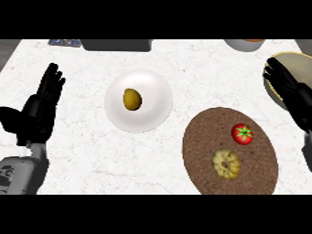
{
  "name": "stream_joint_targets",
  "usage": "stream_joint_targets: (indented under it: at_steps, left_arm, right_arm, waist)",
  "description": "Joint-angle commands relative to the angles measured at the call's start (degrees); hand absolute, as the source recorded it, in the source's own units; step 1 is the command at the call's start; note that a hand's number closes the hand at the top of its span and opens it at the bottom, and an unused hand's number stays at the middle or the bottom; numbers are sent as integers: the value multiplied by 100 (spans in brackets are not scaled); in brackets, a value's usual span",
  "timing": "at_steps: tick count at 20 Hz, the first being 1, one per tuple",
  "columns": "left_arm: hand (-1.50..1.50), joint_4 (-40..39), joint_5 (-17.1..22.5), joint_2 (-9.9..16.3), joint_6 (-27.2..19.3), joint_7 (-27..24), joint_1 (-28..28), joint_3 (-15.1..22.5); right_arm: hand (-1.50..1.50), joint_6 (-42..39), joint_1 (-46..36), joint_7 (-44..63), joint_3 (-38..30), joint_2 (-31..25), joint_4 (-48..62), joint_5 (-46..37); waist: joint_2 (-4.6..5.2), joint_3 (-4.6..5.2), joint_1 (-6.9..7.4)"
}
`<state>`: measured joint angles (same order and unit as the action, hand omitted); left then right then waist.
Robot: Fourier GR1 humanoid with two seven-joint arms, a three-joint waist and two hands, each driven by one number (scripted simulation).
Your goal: Pick the squash from the placemat and place it in the bowl
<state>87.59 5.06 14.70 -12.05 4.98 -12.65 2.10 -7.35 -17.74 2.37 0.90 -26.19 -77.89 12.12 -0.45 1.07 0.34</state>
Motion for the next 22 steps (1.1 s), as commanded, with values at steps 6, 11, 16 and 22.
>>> stream_joint_targets:
  at_steps: [6,11,16,22]
  left_arm:
    - [0,216,168,359,253,-305,-378,-362]
    - [0,-73,388,421,261,-423,-20,-741]
    - [0,-35,640,747,511,-466,71,-1130]
    - [0,-28,768,835,615,-382,51,-1258]
  right_arm:
    - [-150,-1723,-38,-68,3385,947,-1041,-1109]
    - [-150,104,74,-1016,3958,339,-2383,-3834]
    - [-150,747,1073,-817,5231,-251,-3316,-5574]
    - [-150,218,1049,1043,5960,-410,-4302,-7690]
  waist:
    - [6,-72,655]
    - [-117,-95,-120]
    - [-89,-98,-272]
    - [-92,-86,-279]
